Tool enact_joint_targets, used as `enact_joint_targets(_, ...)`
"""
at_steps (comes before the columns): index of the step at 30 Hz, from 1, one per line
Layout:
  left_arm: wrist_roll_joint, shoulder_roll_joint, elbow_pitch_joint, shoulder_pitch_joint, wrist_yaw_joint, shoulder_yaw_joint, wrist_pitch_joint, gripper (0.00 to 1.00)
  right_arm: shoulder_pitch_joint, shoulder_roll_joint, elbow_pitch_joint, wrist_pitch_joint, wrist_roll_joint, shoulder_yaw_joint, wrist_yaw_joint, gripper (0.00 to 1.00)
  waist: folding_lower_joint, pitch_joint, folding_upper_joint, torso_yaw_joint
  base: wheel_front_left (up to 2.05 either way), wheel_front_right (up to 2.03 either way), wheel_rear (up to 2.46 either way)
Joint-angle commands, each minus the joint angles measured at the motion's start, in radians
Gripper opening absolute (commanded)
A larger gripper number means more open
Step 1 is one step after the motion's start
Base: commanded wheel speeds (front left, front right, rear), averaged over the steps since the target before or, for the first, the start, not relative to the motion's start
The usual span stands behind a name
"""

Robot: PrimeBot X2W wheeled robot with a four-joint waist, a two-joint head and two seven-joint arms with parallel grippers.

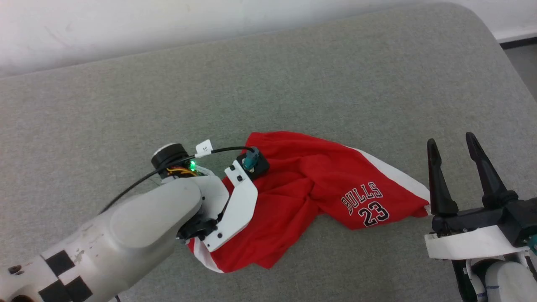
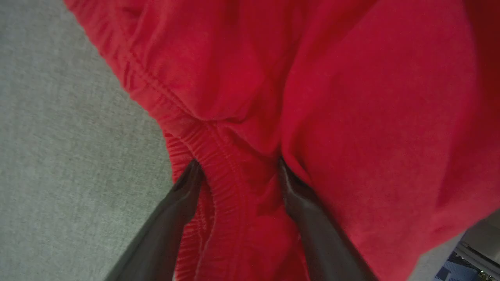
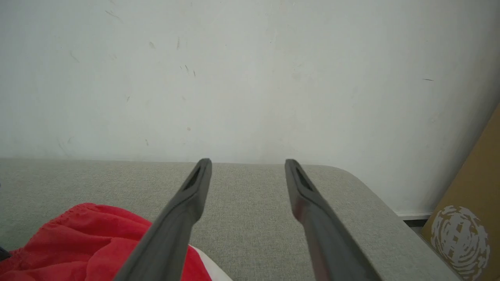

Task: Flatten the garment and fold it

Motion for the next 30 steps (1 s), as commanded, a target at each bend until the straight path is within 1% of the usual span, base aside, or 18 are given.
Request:
enact_joint_targets(1, 0.011, 0.024, -0.021, 0.046, -0.007, -0.011, 0.026, 1.00, -0.013, 0.005, 0.005, -0.005, -0.008, -0.002, -0.001, 1.00, -0.0001, 0.010, -0.0001, -0.008, 0.00, 0.00, 0.00)
enact_joint_targets(4, 0.035, 0.045, -0.058, 0.063, -0.007, -0.012, 0.017, 1.00, -0.010, 0.006, 0.012, -0.005, -0.015, -0.004, -0.001, 1.00, -0.0001, -0.002, -0.0001, 0.009, 0.00, 0.00, 0.00)
enact_joint_targets(5, 0.044, 0.052, -0.068, 0.058, -0.007, -0.012, -0.003, 0.47, -0.008, 0.006, 0.012, -0.005, -0.016, -0.005, -0.001, 1.00, -0.0001, -0.009, -0.0001, 0.016, 0.00, 0.00, 0.00)
enact_joint_targets(6, 0.055, 0.059, -0.075, 0.048, -0.007, -0.012, -0.039, 0.00, -0.005, 0.005, 0.013, -0.005, -0.018, -0.005, -0.001, 1.00, -0.0001, -0.017, -0.0001, 0.025, 0.00, 0.00, 0.00)
enact_joint_targets(9, 0.056, 0.075, -0.072, 0.016, -0.007, -0.012, -0.172, 0.00, 0.008, 0.003, 0.013, -0.005, -0.022, -0.006, -0.001, 1.00, -0.0001, -0.048, -0.0001, 0.055, 0.00, 0.00, 0.00)
enact_joint_targets(13, 0.028, 0.104, -0.052, -0.004, -0.007, -0.001, -0.369, 0.00, 0.034, -0.001, 0.014, -0.005, -0.026, -0.011, -0.001, 1.00, -0.0001, -0.090, -0.0001, 0.096, 0.00, 0.00, 0.00)
enact_joint_targets(15, 0.015, 0.125, -0.049, 0.012, -0.006, 0.015, -0.438, 0.00, 0.050, -0.001, 0.014, -0.005, -0.027, -0.017, -0.001, 1.00, -0.0001, -0.109, -0.0001, 0.117, 0.00, 0.00, 0.00)
enact_joint_targets(16, 0.014, 0.137, -0.050, 0.024, 0.001, 0.026, -0.472, 0.00, 0.057, -0.001, 0.013, -0.005, -0.027, -0.019, -0.001, 1.00, -0.0001, -0.117, -0.0001, 0.126, 0.00, 0.00, 0.00)
enact_joint_targets(19, 0.009, 0.180, -0.068, 0.081, 0.049, 0.052, -0.555, 0.00, 0.077, -0.001, 0.011, -0.005, -0.027, -0.021, -0.001, 1.00, -0.0001, -0.136, -0.0001, 0.149, 0.00, 0.00, 0.00)
enact_joint_targets(20, 0.009, 0.180, -0.068, 0.081, 0.049, 0.052, -0.555, 0.00, 0.077, -0.001, 0.011, -0.005, -0.027, -0.021, -0.001, 1.00, -0.0001, -0.136, -0.0001, 0.149, 0.00, 0.00, 0.00)
enact_joint_targets(24, -0.002, 0.226, -0.132, 0.194, 0.132, 0.058, -0.627, 0.00, 0.101, -0.001, 0.011, -0.005, -0.023, -0.026, -0.001, 1.00, -0.0001, -0.156, -0.0001, 0.176, 0.00, 0.00, 0.00)
enact_joint_targets(27, -0.029, 0.240, -0.187, 0.292, 0.182, 0.050, -0.653, 0.00, 0.119, -0.002, 0.018, -0.005, -0.017, -0.029, -0.001, 1.00, -0.0001, -0.169, -0.0001, 0.195, 0.00, 0.00, 0.00)
enact_joint_targets(30, -0.059, 0.250, -0.208, 0.379, 0.220, 0.041, -0.662, 0.00, 0.131, -0.002, 0.023, -0.005, -0.013, -0.024, -0.001, 1.00, -0.0001, -0.177, -0.0001, 0.207, 0.00, 0.00, 0.00)
